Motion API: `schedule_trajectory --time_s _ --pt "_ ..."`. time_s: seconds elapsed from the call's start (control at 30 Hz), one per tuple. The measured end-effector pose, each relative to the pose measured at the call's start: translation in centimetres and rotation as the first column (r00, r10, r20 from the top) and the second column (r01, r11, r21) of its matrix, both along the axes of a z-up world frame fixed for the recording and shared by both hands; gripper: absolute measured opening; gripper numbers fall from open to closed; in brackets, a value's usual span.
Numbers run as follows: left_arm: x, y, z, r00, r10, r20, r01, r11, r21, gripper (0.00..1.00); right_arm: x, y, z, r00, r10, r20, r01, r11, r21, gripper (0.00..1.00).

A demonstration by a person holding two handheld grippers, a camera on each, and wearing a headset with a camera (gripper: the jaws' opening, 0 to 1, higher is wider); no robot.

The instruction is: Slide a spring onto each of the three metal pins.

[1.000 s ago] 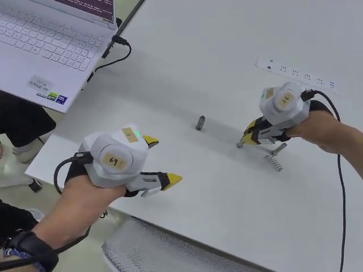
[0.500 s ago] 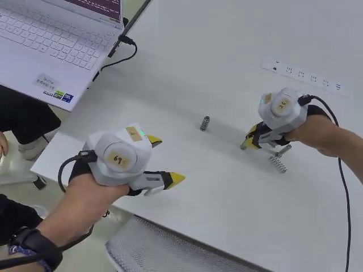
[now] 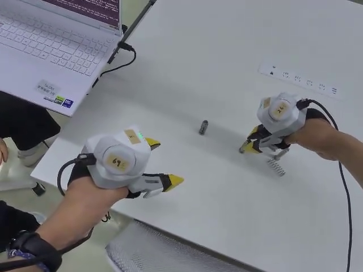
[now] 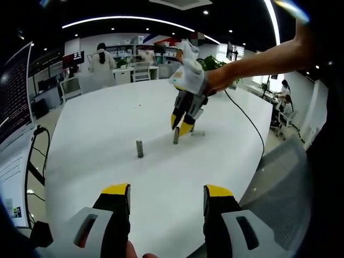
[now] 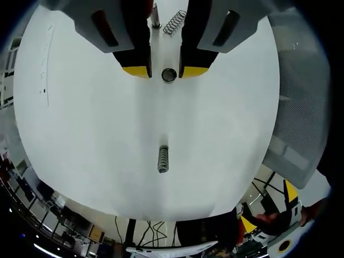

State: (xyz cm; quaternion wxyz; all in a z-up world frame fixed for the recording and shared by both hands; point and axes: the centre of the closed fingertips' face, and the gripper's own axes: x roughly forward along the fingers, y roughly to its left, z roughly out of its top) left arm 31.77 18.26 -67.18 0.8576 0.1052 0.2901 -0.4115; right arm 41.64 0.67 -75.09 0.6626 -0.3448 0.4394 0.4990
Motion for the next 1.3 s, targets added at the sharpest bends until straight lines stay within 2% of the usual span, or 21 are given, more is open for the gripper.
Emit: schedule_trajectory --time_s 0.17,0.3,0.43,0.77,0.97,1.07,1.3 --pt "0.0 -0.1 0.3 1.000 0.001 0.008 -0.001 1.000 0.000 0.50 0.0 -0.3 0.8 1.000 -0.022 0.020 0.022 1.000 0.007 0.24" --pt "0.0 -0.3 0.5 1.000 -0.002 0.012 0.002 1.000 -0.004 0.50 -0.6 -0.3 1.2 0.999 -0.040 0.021 0.039 0.999 0.026 0.28" --pt "-0.2 -0.7 0.5 1.000 -0.008 0.014 0.008 1.000 -0.004 0.50 -1.1 -0.4 1.5 0.997 -0.061 0.041 0.059 0.998 0.035 0.30" --pt "-0.4 -1.0 1.1 1.000 -0.002 0.023 0.002 1.000 -0.011 0.50 -1.5 -1.3 2.5 0.985 -0.150 0.087 0.142 0.985 0.093 0.32" --pt "-0.4 -0.8 1.3 1.000 0.002 0.025 -0.001 1.000 -0.012 0.50 -1.9 -2.0 3.1 0.968 -0.231 0.101 0.215 0.964 0.155 0.33" --pt "-0.4 -0.7 1.3 1.000 0.002 0.027 -0.001 1.000 -0.013 0.50 -2.5 -2.3 3.3 0.962 -0.248 0.117 0.227 0.960 0.166 0.35" --pt "-0.1 -0.3 1.4 1.000 0.008 0.029 -0.008 1.000 -0.010 0.51 -3.3 -3.0 3.4 0.935 -0.339 0.104 0.308 0.923 0.232 0.37"
